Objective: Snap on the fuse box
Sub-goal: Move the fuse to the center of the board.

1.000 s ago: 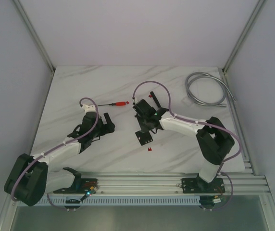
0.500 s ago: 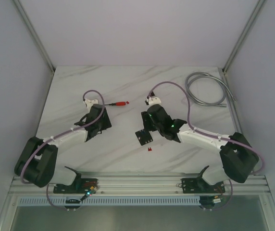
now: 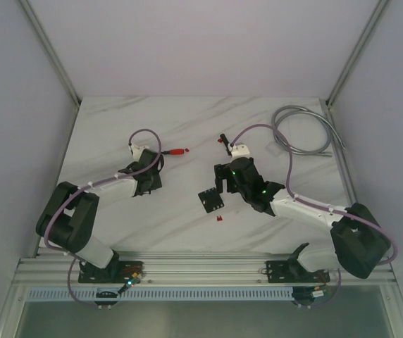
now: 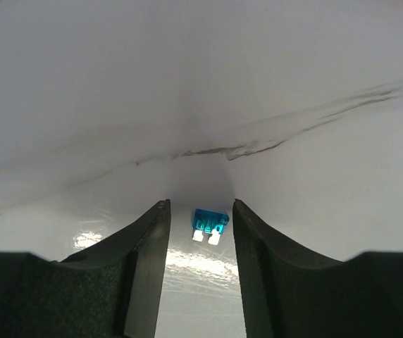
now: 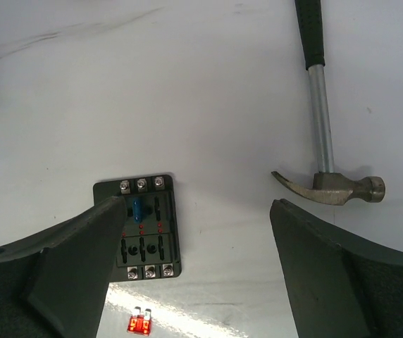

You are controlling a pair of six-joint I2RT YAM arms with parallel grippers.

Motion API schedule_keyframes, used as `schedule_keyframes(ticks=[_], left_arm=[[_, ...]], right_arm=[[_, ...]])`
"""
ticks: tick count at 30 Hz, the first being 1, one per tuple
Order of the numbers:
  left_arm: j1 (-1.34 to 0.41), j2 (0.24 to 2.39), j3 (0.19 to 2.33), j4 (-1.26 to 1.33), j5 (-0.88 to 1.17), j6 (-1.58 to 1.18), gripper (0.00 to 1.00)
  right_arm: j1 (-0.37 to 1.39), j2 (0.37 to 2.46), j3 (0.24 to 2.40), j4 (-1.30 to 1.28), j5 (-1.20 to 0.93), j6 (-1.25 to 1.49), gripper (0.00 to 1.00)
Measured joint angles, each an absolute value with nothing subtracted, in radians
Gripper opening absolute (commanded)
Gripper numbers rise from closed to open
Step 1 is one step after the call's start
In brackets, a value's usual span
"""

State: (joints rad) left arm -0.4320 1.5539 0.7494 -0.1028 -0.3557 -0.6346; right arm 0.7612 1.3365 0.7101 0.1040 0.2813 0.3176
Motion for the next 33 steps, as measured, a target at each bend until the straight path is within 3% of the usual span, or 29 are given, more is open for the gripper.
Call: schedule_keyframes(ticks=[18,27,33], left_arm=[[-0.51,1.557,0.768,-0.163,-0.318,-0.628,0.3],[-0.64,1.552,0.783,-0.213,-0.312,-0.655,0.28],[-0.706,1.552,0.805,-0.272,-0.311,-0.662,0.34]], right_arm=[[0.748,1.336,0.698,0.126,0.265,0.318,0.91],[0.748,1.336,0.698,0.125,0.247,0.319,0.91],[0.748,1.336,0.698,0.126,0.235,0.321,0.91]])
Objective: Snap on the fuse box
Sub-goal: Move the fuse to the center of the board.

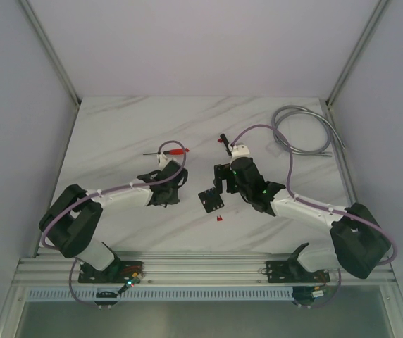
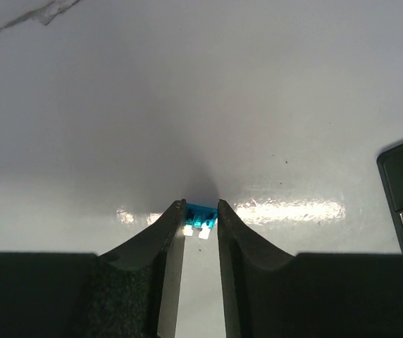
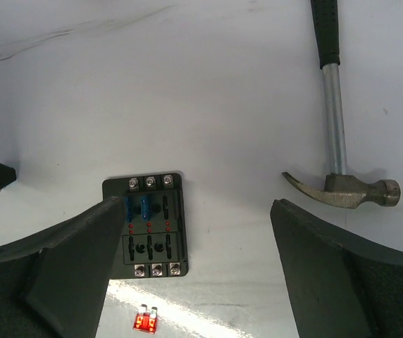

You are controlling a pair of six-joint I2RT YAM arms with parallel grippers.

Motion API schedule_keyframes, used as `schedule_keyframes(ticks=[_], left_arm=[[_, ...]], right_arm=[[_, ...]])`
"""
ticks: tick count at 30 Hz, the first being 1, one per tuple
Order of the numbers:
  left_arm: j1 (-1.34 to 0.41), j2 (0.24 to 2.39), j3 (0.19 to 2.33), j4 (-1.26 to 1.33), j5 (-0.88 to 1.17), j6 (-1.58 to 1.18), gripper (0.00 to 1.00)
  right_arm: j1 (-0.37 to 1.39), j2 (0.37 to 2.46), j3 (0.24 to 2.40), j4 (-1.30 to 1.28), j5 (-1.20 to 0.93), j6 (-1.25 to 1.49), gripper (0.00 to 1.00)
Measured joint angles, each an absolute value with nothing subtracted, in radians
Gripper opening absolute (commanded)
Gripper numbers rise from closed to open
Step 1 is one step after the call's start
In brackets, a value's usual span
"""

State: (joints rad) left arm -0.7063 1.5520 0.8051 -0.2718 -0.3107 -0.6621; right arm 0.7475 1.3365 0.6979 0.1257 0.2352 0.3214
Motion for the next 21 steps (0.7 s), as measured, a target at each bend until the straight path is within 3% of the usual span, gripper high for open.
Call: schedule_keyframes(ticks=[7,21], left_arm=[[-0.708,1.552,0.81,-0.314,-0.311,-0.661,0.41],[-0.708,1.554,0.811,-0.319,-0.285,-0.639,0.41]], right_arm=[[0.748,1.336,0.698,0.125,0.227,0.321,0.91],[0.746,1.34,0.698,0.125,0.215,0.321,0.91]])
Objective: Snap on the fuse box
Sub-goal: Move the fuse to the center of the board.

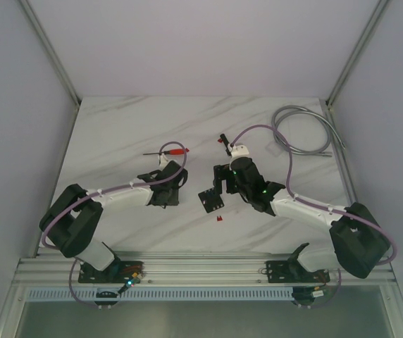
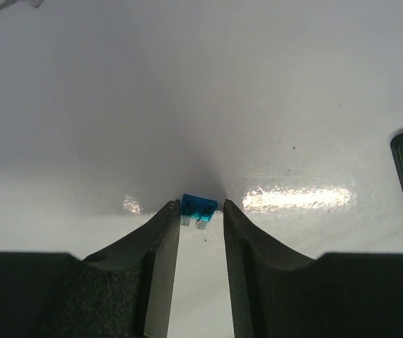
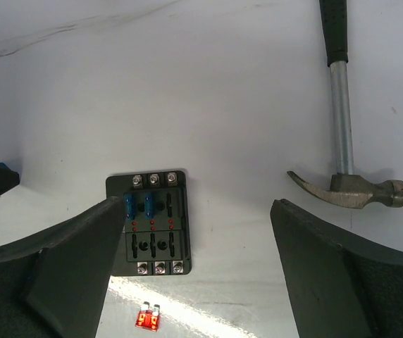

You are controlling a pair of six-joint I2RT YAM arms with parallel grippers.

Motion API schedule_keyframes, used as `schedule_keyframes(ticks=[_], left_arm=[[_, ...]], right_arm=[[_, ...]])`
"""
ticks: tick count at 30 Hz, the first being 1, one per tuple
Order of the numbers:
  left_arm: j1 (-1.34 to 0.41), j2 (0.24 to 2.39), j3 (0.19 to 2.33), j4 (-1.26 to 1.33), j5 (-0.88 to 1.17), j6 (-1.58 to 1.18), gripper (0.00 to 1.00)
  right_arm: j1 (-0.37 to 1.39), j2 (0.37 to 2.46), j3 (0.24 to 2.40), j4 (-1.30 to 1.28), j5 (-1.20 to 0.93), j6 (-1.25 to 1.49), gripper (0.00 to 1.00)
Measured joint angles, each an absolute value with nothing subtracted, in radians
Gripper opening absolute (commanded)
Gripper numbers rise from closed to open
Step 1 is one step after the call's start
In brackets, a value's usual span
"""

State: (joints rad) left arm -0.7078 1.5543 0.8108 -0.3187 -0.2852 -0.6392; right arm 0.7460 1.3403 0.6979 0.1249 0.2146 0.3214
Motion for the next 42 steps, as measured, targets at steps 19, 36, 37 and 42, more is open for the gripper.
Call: schedule_keyframes(ticks=[19,36,37,42], left_arm=[[-0.701,1.573,0.83,-0.311,-0.261,-0.627,0.23],[-0.701,1.541,0.839,-0.26,-0.237,-0.631,0.31],[-0.701,1.541,0.839,-0.254,-0.237,-0.631,0.32],[-0.701,1.509,0.822,-0.245,-0.241,-0.635,0.44]], right_arm=[[0.746,1.34,0.698,0.125,0.191,0.322,0.91],[0.746,1.342,0.699,0.139,0.08,0.338,0.91],[0.746,1.344,0.701,0.142,0.068,0.341,0.9],[0.76,1.383,0.733,0.146,0.018,0.34,0.85]])
